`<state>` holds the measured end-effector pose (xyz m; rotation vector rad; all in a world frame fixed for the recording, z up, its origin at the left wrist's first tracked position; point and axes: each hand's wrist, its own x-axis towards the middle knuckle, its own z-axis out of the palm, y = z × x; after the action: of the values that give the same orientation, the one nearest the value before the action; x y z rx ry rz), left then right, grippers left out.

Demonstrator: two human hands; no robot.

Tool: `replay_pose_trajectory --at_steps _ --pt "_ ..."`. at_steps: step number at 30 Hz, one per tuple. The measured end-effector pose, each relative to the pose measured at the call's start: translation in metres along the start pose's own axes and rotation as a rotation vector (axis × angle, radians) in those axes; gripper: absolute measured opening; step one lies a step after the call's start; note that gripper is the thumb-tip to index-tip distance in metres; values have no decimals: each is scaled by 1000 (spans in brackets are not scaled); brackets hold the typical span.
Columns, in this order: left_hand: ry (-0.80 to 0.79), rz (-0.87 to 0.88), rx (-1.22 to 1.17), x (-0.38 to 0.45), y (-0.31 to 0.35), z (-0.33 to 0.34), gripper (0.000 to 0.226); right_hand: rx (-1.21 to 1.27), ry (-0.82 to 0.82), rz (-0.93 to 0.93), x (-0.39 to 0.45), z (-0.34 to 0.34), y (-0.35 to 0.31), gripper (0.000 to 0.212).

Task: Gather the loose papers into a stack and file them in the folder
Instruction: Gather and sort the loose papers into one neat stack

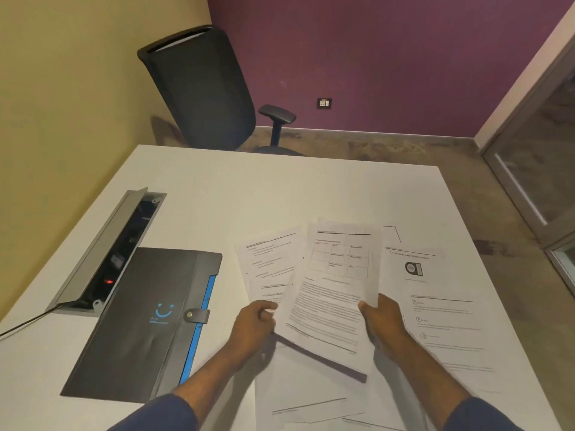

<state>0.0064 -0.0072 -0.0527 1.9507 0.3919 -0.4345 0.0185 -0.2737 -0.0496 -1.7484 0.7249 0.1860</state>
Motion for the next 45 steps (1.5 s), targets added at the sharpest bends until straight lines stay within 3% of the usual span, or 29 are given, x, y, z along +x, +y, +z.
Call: replay_pose_trajectory --at_steps 5,11,16,19,24,28,32,39,45 --pt "-30 -32 143 18 15 28 29 -143 98 46 26 -11 1 29" --pt "244 -209 383 32 -3 22 47 -233 150 71 45 -14 -1 23" --pt "168 -241 379 28 -25 19 55 -286 106 70 57 -7 1 26" --pt "184 -200 343 23 -33 18 43 -310 140 90 60 0 1 18" --pt "207 -196 310 18 -38 15 27 -91 175 168 61 9 5 23" --pt "189 -163 237 18 -41 12 8 103 200 104 53 8 4 54" --pt "212 -110 136 15 -39 6 30 219 33 157 50 -3 6 48" --pt "151 -180 -192 8 -27 3 29 104 -214 119 26 -14 6 42" --pt "35 -181 -290 0 -17 -1 23 30 -387 110 5 -11 2 39"
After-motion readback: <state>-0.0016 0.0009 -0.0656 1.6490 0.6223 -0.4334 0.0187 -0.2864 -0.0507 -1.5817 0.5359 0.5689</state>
